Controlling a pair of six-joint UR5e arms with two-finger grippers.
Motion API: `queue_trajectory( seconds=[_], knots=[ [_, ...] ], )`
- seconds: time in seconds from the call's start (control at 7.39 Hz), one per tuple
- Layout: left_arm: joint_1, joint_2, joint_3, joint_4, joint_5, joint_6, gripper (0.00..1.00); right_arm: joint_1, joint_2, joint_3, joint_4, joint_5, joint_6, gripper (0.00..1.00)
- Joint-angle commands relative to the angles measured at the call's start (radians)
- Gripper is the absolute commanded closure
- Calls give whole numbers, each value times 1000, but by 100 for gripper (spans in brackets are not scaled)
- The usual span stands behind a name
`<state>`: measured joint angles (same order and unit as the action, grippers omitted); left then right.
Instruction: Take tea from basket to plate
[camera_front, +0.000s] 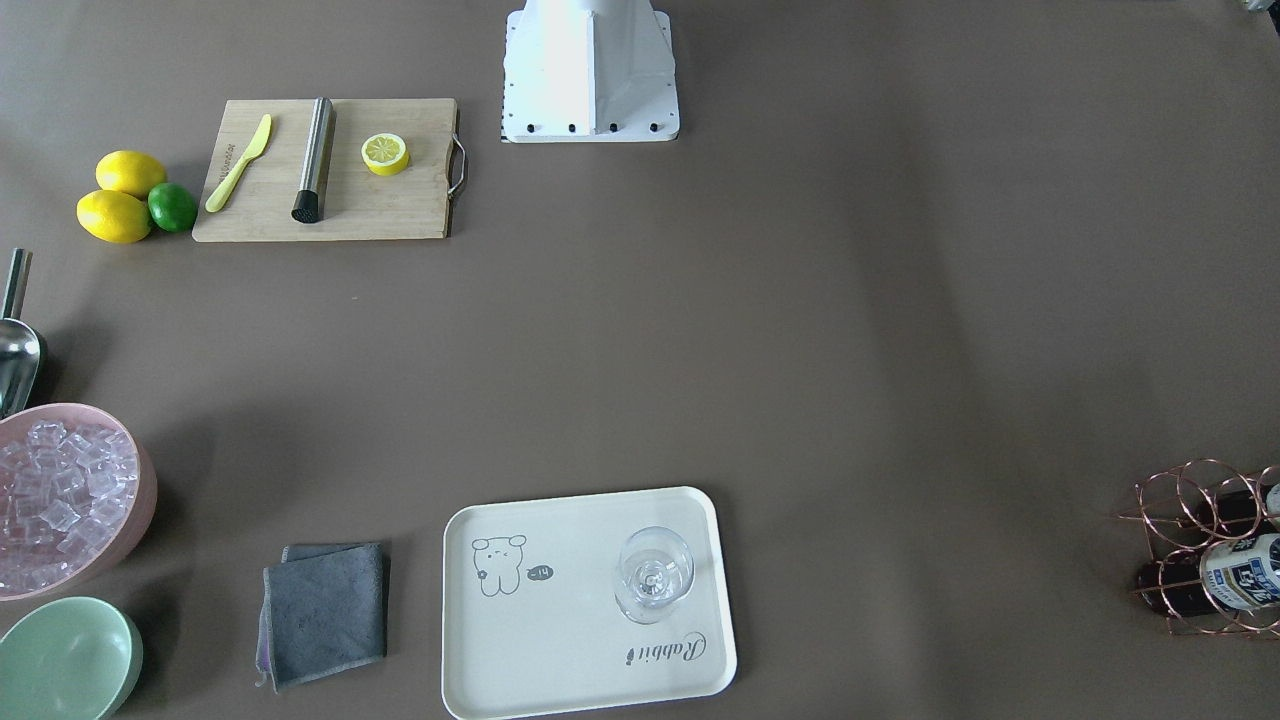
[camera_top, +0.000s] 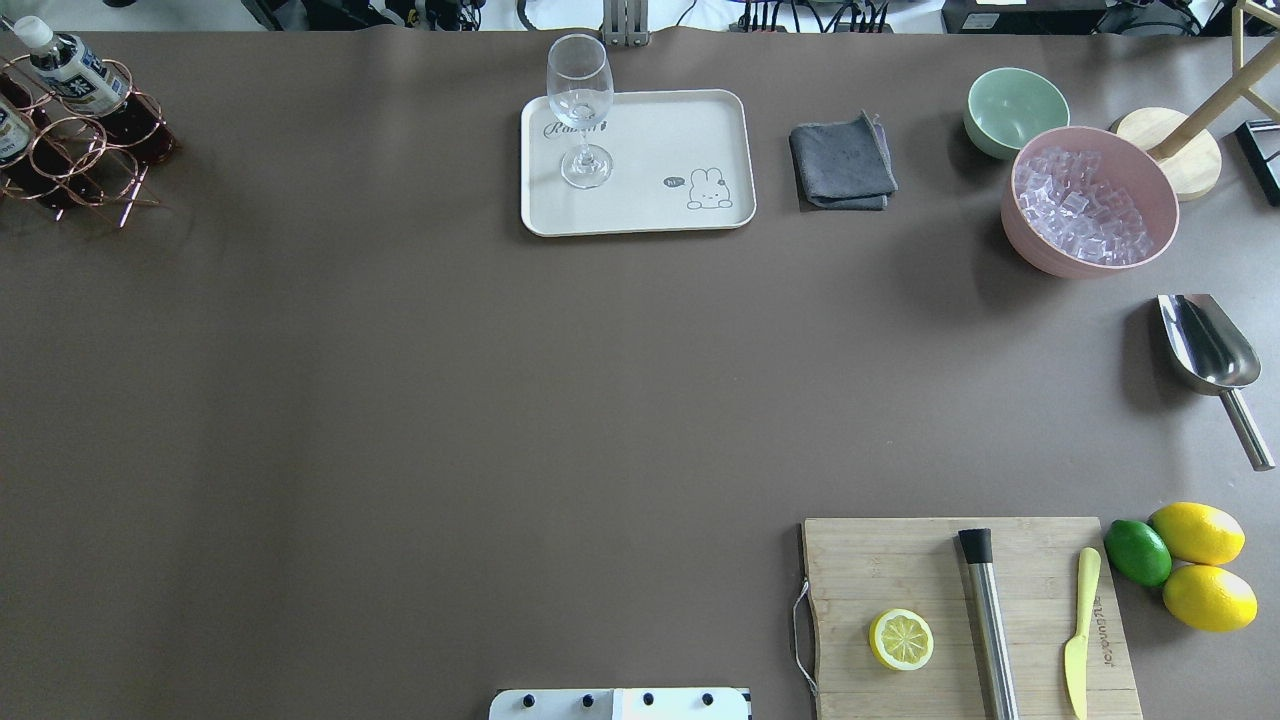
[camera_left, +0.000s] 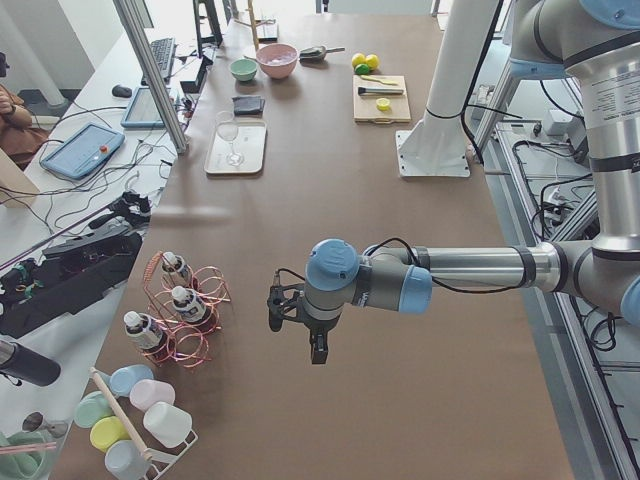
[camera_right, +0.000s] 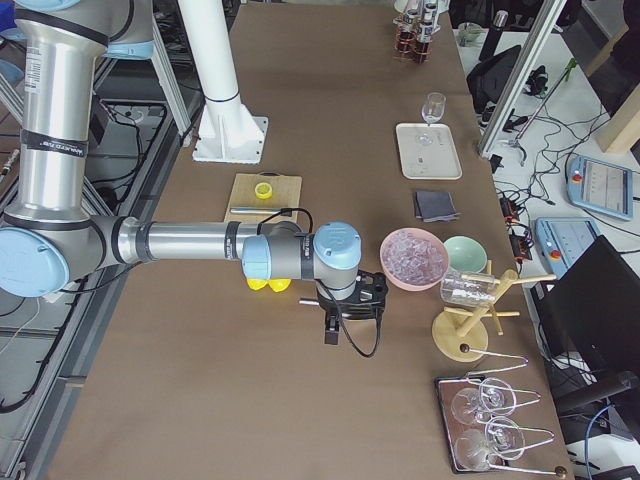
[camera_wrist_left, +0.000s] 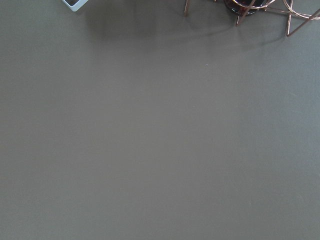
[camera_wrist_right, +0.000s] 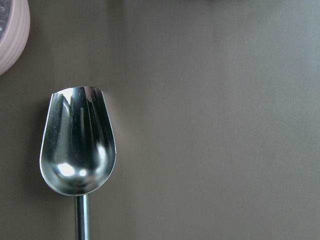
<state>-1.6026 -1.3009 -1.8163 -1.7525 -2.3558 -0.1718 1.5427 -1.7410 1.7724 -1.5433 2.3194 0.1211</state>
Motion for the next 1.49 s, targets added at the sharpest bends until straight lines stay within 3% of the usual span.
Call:
queue_trajectory(
  seconds=[0.0, 0.81, 1.35],
  knots=[
    [0, 5, 2, 2, 4, 0, 2, -3, -2, -7, 8, -8, 0, 0],
    [-51, -38, 11, 10, 24, -24, 2, -6, 0, -33, 9, -5, 0, 0],
    [-53, -147, 28, 36, -11, -638, 2, -6, 0, -36, 9, -8, 0, 0]
  ],
)
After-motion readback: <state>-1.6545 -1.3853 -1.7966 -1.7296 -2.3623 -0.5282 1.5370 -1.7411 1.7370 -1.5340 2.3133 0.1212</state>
